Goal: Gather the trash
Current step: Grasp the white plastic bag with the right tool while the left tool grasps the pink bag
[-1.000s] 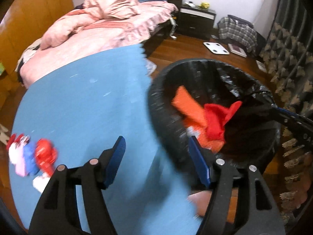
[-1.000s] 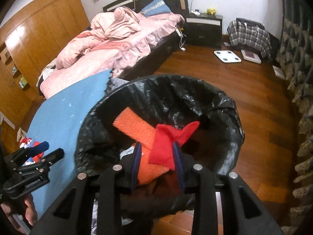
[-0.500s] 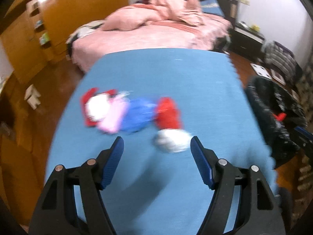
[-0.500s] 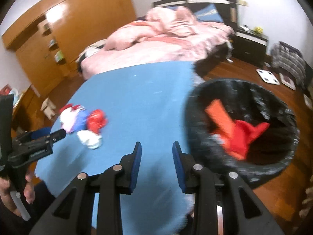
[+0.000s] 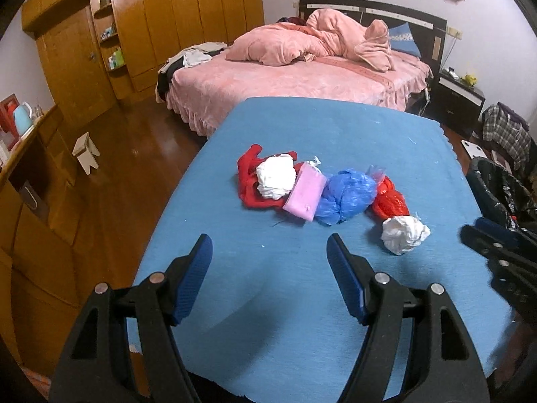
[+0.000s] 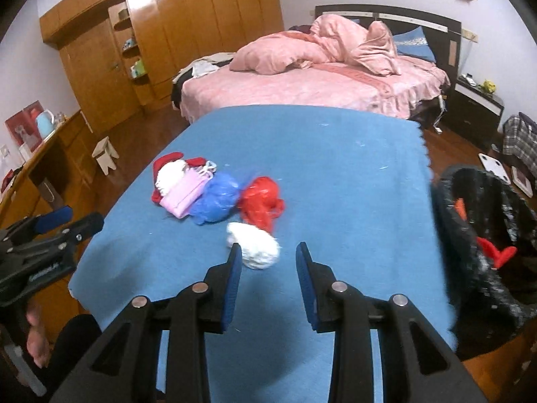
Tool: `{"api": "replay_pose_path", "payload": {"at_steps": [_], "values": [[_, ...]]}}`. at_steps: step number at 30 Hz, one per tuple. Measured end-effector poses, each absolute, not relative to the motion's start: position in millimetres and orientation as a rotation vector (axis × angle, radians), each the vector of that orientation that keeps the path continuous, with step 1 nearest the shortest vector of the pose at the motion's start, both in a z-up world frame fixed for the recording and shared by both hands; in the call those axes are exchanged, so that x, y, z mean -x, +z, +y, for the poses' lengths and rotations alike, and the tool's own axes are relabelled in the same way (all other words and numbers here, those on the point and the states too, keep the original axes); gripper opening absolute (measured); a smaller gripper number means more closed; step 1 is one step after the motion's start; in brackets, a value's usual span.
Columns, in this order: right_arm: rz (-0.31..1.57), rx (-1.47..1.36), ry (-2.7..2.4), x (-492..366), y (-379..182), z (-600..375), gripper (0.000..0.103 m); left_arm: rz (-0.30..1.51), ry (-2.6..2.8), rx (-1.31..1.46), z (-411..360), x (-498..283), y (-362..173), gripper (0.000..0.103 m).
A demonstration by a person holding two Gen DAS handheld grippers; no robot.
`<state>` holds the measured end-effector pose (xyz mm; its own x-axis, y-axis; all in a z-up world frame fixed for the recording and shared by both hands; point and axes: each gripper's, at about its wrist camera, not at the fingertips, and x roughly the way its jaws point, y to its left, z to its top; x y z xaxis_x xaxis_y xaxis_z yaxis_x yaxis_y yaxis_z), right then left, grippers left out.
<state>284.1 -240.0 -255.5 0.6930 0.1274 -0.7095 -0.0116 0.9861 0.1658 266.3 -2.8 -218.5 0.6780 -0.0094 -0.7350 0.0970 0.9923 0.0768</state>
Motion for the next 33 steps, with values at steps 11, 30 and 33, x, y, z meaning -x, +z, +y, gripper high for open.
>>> {"api": "replay_pose_path", "payload": {"at_steps": [11,30,33], "values": [[0.869,-0.139,0.099,-326.7,-291.0,-215.0,0.033,0.850,-0.098,-0.092,-3.7,-288.6,-249.9,0.069],[0.767,-0.203,0.166,-357.6,-269.6,-233.2,0.011,0.886,-0.123,-0.084,-30.7,-343.9,-286.1,0.061],[0.782,-0.200,0.176,-359.5,-275.8,-232.7,0.011,0.892,-0.122,-0.089,-35.0,-354.5,-291.6,0.052]]}}
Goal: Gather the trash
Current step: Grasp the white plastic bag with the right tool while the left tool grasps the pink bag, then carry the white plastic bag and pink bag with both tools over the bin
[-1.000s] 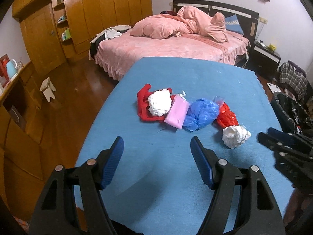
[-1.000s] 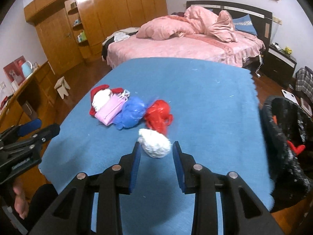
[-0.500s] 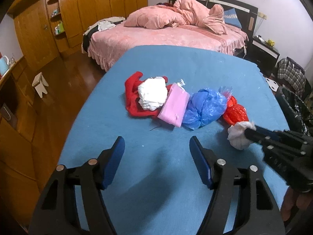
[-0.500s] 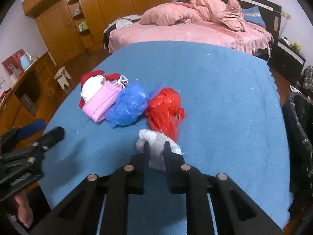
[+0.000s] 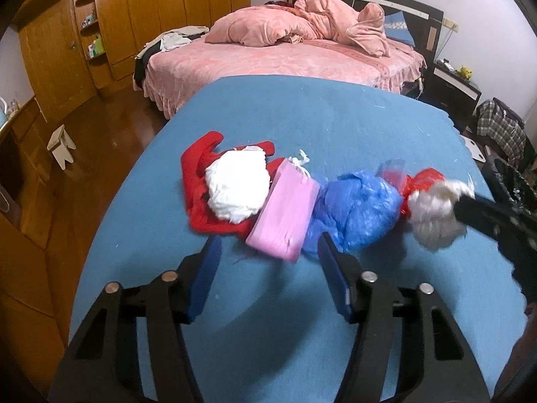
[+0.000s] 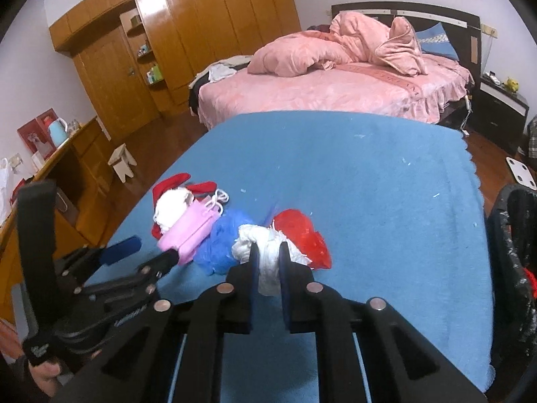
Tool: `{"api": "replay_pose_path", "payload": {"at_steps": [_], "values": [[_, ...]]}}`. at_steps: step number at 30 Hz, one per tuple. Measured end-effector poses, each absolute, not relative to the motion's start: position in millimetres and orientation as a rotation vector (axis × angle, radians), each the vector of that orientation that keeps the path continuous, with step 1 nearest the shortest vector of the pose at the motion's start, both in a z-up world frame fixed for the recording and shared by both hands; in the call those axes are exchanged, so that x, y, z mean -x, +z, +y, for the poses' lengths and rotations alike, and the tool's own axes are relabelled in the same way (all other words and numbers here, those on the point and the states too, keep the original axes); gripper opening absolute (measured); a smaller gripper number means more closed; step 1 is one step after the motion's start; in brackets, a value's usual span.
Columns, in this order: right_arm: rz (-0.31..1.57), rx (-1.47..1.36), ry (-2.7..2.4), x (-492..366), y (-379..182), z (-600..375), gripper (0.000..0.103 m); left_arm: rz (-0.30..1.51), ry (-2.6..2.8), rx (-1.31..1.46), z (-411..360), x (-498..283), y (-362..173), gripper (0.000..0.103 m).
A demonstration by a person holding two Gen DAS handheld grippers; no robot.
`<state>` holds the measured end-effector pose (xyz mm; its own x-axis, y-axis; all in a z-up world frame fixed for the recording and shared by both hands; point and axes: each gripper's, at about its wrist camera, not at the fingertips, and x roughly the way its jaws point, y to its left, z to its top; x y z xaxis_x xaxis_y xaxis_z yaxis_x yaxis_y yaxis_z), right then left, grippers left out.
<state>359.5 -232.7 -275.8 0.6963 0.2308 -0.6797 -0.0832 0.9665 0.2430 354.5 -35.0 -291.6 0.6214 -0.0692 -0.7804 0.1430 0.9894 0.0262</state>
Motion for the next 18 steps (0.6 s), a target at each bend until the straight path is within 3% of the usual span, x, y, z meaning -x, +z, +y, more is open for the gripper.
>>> {"api": "replay_pose_path", "payload": {"at_steps": [4,6,9,18], "values": [[0.794,-0.203,0.178,-360.3,-279.3,-233.9,0.011,0.920,-0.145,-0.072,-34.7,-364.0,-298.6,0.024],[0.794,-0.207,0.175,-359.5,-279.2,-234.6,0.011,0.930,-0.169,-0.059,-34.1,-366.0,-299.2,0.006],[0.793,-0.207,0.175,-359.0,-278.1,-233.9,0.011,0.933,-0.193,-0.047,-33.3,-364.9,-297.4,0.001],[0.774,-0.202,0.177,-353.8,-266.1,-232.4,0.011,0.912,-0.221,-0.021,-33.8,-346.2,-275.8,0.001]]}}
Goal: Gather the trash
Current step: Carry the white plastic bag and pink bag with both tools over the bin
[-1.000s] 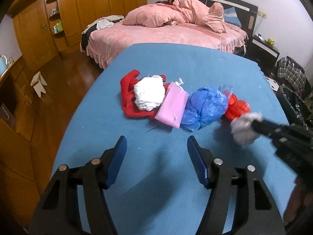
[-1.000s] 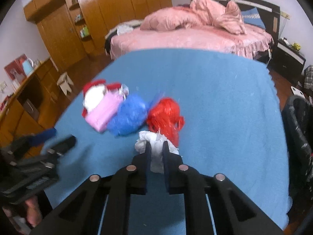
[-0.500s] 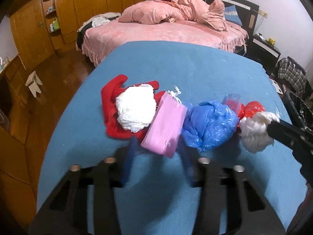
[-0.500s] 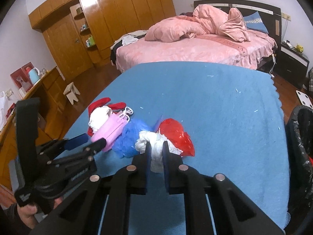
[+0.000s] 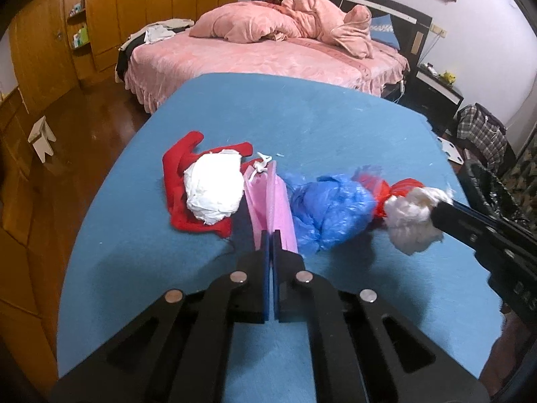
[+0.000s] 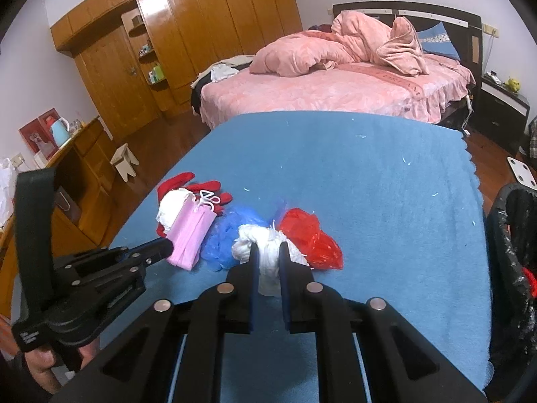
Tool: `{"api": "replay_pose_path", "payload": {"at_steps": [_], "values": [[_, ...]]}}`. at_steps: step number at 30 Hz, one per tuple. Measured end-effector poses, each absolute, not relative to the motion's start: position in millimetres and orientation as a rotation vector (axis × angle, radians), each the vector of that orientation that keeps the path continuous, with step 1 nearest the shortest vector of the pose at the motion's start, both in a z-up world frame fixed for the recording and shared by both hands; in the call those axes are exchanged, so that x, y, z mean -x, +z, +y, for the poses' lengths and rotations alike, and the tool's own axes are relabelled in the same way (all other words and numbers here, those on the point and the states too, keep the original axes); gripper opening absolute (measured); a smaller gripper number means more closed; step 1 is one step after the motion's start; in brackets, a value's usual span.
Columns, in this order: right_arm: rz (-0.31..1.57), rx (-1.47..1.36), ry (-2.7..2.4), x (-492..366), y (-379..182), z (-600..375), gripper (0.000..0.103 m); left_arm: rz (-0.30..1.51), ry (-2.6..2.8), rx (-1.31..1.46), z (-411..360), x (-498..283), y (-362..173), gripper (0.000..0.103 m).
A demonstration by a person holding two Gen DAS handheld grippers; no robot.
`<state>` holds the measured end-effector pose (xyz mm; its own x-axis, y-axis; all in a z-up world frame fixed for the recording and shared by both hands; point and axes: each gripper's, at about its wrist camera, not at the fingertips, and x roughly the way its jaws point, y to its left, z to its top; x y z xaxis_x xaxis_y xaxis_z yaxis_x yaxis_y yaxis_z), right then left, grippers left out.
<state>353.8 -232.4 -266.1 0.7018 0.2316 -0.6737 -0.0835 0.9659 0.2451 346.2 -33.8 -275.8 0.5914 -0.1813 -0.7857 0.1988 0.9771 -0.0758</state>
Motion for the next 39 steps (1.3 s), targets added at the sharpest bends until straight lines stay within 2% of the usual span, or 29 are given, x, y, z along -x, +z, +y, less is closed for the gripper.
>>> {"api": "replay_pose_path", "payload": {"at_steps": [39], "values": [[0.624,-0.194,0.061,-291.0,-176.9,-296.0,0.011,0.794,-0.235,-0.091,-93.9,-262.1,-168.7,0.001]]}}
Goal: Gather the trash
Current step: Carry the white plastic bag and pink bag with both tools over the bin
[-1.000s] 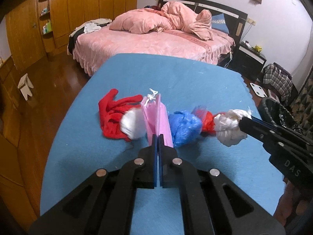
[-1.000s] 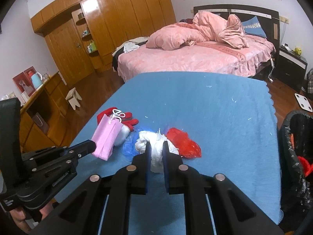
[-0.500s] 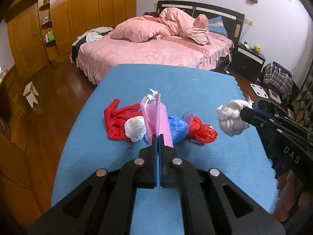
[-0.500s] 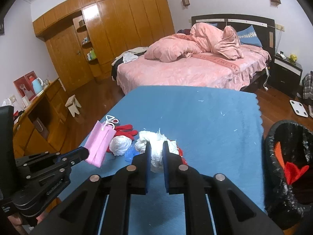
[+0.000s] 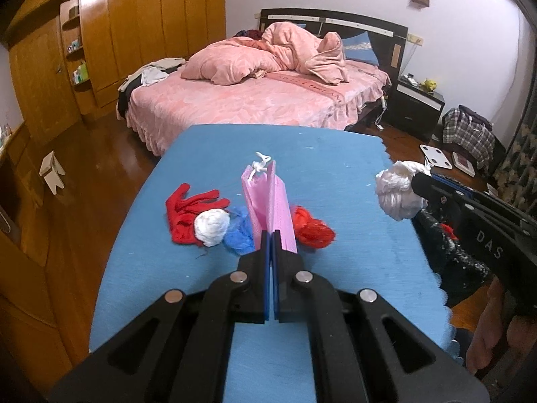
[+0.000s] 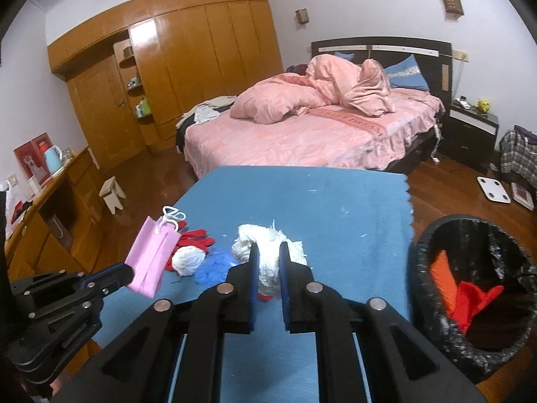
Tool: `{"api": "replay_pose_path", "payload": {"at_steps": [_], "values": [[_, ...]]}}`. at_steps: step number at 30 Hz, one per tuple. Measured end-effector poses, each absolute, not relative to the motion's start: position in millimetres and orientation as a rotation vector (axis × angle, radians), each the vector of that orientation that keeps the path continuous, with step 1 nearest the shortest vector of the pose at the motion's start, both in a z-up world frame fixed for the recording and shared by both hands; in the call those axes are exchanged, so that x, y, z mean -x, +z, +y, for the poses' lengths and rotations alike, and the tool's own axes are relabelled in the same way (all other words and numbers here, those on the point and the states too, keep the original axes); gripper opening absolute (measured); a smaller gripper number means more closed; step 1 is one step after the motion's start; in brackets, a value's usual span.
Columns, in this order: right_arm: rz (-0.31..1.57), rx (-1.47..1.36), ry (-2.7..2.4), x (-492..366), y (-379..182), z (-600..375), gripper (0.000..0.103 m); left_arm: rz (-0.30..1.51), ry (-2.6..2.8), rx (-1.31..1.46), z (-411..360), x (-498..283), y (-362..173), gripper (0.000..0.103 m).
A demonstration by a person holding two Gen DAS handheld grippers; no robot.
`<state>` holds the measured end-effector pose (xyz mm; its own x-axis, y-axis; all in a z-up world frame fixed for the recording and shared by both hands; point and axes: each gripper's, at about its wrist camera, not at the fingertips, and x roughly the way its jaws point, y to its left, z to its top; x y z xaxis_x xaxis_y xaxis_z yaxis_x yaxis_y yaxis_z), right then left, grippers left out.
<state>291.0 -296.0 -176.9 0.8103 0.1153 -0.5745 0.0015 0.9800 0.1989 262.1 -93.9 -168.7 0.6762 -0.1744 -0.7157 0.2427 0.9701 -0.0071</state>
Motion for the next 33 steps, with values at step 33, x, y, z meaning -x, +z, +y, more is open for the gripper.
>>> {"api": "replay_pose_path", "payload": {"at_steps": [33], "values": [[0.591,-0.183,-0.172,-218.4,-148.6,-442.6,0.011,0.780,-0.428,-0.151,-261.1,-222.7,-141.7,0.001]]}}
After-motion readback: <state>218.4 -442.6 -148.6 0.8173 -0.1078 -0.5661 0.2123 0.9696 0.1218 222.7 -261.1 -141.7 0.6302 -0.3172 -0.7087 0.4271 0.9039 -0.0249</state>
